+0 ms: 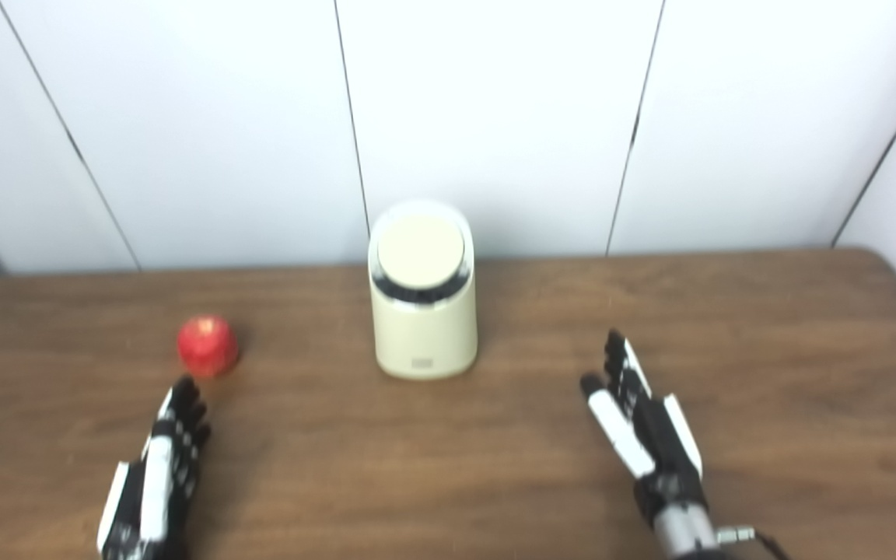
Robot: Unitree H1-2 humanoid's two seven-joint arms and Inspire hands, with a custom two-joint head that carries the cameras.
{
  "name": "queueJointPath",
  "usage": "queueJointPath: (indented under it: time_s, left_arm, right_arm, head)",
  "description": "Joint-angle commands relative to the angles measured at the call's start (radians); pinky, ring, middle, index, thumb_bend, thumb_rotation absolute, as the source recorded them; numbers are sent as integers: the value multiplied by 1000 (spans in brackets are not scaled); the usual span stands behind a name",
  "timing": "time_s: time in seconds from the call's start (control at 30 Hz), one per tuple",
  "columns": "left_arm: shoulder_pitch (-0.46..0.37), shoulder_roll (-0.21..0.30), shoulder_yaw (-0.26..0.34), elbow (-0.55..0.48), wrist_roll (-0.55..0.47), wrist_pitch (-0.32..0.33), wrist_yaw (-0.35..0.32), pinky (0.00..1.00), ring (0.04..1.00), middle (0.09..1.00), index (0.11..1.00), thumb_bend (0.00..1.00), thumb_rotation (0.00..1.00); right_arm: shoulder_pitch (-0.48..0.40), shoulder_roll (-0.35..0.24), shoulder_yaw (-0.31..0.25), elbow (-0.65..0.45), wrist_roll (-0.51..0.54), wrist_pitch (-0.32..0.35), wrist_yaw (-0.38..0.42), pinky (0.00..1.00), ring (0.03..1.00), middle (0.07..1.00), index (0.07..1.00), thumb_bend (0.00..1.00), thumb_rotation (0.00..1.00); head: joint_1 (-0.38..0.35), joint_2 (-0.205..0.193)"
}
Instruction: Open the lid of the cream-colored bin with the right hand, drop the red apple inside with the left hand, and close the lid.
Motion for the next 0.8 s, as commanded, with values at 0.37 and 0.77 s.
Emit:
queueJointPath:
  time_s: [0.37, 0.77]
  left_arm:
    - [-1, -7, -19, 35, 7, -55, -8, 1000, 1000, 1000, 1000, 481, 960]
    - [-1, -15, -29, 37, 4, -61, -6, 1000, 1000, 1000, 1000, 426, 960]
  right_arm:
    - [-271, 3, 33, 53, -64, -10, -22, 973, 987, 980, 978, 777, 594]
    - [-503, -9, 103, 178, -205, 19, -37, 973, 985, 974, 971, 926, 419]
  head:
    - [-2, -33]
    - [-1, -39]
